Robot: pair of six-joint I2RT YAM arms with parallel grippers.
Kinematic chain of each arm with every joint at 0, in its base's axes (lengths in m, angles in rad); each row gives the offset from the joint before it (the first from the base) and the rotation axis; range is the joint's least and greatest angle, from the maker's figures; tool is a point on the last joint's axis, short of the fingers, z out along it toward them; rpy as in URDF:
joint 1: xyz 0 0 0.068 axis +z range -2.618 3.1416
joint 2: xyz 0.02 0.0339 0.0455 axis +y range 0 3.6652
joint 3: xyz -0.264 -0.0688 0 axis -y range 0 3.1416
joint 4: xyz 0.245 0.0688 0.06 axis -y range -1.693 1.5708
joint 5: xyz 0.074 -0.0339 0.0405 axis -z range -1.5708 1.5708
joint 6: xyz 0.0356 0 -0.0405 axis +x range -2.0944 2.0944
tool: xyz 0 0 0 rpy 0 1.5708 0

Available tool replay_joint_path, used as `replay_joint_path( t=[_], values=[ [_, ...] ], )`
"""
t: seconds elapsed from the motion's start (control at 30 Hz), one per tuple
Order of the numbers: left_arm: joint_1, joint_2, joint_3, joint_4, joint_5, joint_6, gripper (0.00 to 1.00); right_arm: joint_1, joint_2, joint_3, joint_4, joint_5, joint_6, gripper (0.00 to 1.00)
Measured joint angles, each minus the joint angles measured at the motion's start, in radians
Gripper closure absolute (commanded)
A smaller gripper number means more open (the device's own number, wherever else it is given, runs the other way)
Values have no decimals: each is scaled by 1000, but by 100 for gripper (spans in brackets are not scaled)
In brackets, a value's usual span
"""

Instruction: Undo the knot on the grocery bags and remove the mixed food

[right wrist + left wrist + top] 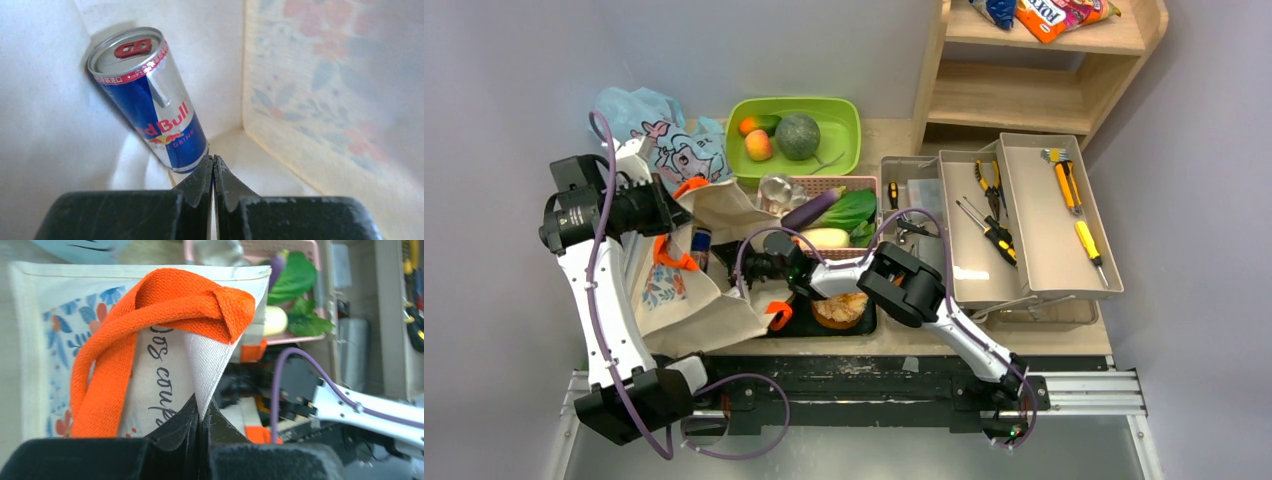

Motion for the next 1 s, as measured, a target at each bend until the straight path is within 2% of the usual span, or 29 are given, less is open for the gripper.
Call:
replay_joint_path(
  t=[0.3,0.53,0.73,0.77,0.83,0.87,1.0],
  values=[
    [45,83,56,75,-177,-24,100,-20,-130,-113,136,-8,351,100],
    [50,134,60,119,-232,-57,100,-49,-299,-113,125,-26,738,100],
    [51,138,60,129,-233,-69,100,-72,-427,-119,84,-77,979,99],
    [51,138,60,129,-222,-69,100,-74,-439,-118,66,-85,996,89],
    [51,138,60,130,-183,-64,100,-76,-449,-116,19,-111,1006,57],
    [51,136,58,133,-149,-60,100,-76,-450,-116,-7,-123,994,46],
    [51,112,48,148,9,-32,100,-70,-446,-145,-132,-158,872,25]
  ],
)
